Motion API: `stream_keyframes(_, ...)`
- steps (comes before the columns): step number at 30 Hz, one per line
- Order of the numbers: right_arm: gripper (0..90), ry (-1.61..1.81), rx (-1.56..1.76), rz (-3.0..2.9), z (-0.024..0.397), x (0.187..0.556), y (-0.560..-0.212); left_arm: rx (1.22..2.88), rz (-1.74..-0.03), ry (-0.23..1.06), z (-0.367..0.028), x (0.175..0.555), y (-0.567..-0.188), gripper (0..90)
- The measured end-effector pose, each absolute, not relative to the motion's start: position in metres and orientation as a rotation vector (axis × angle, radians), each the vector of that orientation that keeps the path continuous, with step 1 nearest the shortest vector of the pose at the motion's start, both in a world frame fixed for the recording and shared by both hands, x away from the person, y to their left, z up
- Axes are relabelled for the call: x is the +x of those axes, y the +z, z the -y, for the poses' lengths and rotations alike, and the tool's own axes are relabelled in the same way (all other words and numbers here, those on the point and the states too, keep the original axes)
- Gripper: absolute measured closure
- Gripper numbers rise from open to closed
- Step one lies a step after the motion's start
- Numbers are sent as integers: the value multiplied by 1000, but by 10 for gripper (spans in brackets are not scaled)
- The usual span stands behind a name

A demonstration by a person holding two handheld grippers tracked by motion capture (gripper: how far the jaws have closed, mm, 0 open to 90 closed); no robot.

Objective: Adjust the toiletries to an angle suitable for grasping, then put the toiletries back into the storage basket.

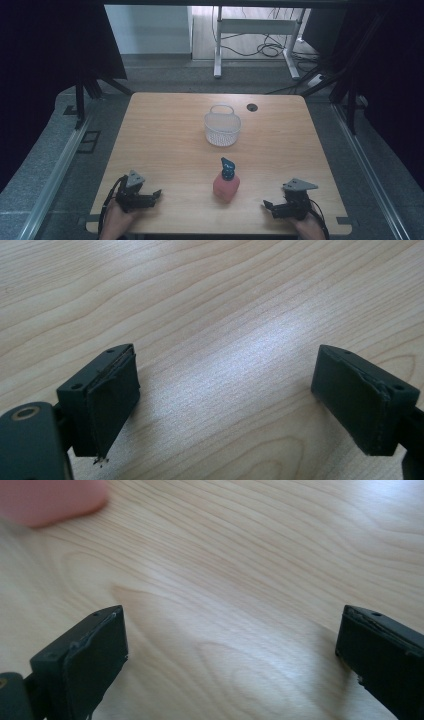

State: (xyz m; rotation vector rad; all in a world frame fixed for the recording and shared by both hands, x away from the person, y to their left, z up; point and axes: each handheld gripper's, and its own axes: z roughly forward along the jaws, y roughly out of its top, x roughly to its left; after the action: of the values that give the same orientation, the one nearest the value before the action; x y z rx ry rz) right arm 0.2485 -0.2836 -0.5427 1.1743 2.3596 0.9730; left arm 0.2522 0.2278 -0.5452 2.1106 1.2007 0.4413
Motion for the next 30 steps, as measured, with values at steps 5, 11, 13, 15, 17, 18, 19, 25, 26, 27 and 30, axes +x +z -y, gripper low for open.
stream_keyframes(5, 0, 971, 1155, -2372, 285, 248, -543, 2110, -1200, 441, -228, 252, -545, 114)
stream_keyframes(11, 0, 971, 1151, -2375, 285, 248, -543, 2111, -1200, 440, -228, 252, -545, 114)
stream_keyframes(13, 0, 972, 1150, -2375, 285, 248, -543, 2111, -1200, 440, -228, 252, -545, 114)
stream_keyframes(15, 0, 972, 1151, -2374, 285, 248, -543, 2111, -1200, 440, -228, 252, -545, 114)
stream_keyframes(17, 0, 971, 1155, -2372, 285, 248, -543, 2111, -1200, 440, -228, 252, -545, 114)
stream_keyframes(18, 0, 970, 1156, -2372, 285, 248, -543, 2111, -1200, 440, -228, 252, -545, 114)
stream_keyframes(19, 0, 970, 1158, -2370, 285, 248, -543, 2111, -1200, 439, -228, 252, -545, 114)
stream_keyframes(25, 0, 968, 1170, -2362, 284, 247, -543, 2112, -1198, 439, -228, 252, -545, 114)
stream_keyframes(26, 0, 968, 1170, -2362, 284, 247, -543, 2112, -1198, 439, -228, 252, -545, 114)
stream_keyframes(27, 0, 968, 1170, -2361, 284, 247, -543, 2112, -1197, 439, -228, 252, -545, 114)
stream_keyframes(30, 0, 968, 1170, -2362, 284, 247, -543, 2113, -1197, 439, -228, 252, -545, 114)
